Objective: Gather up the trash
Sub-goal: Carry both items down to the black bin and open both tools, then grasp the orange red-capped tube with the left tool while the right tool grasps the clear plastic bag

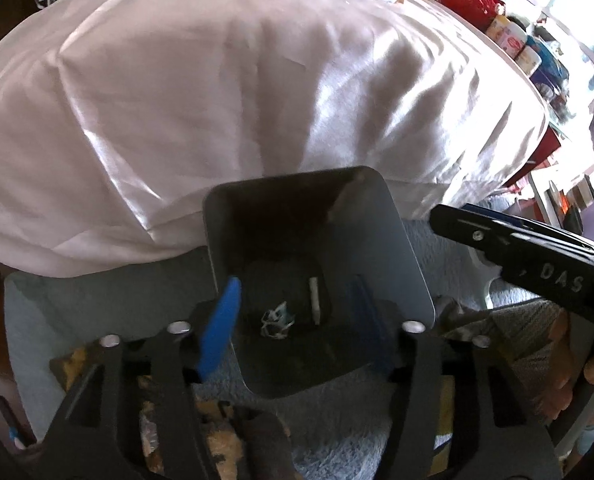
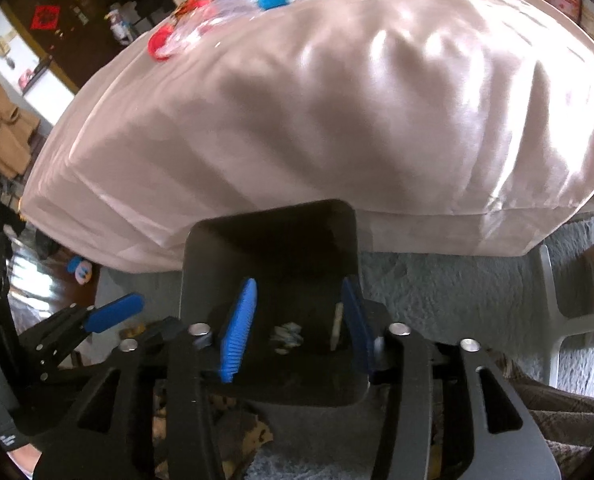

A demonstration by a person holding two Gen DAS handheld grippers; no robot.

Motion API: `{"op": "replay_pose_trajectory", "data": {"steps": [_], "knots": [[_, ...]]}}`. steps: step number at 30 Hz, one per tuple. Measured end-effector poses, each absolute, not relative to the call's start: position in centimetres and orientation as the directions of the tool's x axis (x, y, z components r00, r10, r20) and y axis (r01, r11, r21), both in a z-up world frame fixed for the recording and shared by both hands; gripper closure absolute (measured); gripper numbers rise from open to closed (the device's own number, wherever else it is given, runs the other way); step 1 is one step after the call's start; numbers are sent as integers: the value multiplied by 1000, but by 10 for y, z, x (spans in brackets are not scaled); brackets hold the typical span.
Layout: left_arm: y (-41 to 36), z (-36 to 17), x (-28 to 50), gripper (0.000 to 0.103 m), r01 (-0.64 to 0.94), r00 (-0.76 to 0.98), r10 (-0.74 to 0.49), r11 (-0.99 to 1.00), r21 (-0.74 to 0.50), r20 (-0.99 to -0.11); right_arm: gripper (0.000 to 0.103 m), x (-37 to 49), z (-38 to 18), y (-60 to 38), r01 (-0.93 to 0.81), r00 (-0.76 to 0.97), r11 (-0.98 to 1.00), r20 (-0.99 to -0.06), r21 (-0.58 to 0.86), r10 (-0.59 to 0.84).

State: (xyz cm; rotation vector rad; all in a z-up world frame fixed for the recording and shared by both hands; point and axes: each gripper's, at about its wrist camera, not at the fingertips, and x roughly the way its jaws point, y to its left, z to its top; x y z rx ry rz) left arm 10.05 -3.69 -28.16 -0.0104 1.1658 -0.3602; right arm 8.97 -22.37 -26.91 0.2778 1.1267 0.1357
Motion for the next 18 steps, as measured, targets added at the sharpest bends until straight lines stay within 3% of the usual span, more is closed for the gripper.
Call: {"op": "replay_pose_trajectory", "data": {"steps": [2, 5, 18], "knots": [[-33, -280, 102, 27, 260, 349, -287, 944, -202, -892, 30, 89, -265, -233, 65, 456, 956, -861, 286, 227], [-29, -275, 102, 17, 246, 360, -288, 947, -208, -887, 18, 89, -254, -244, 94, 496, 961, -849, 258, 180], [-21, -210, 123, 12, 207, 484, -235, 967, -150, -843, 15, 114, -190, -278, 112, 624, 960, -770, 256, 132]]}}
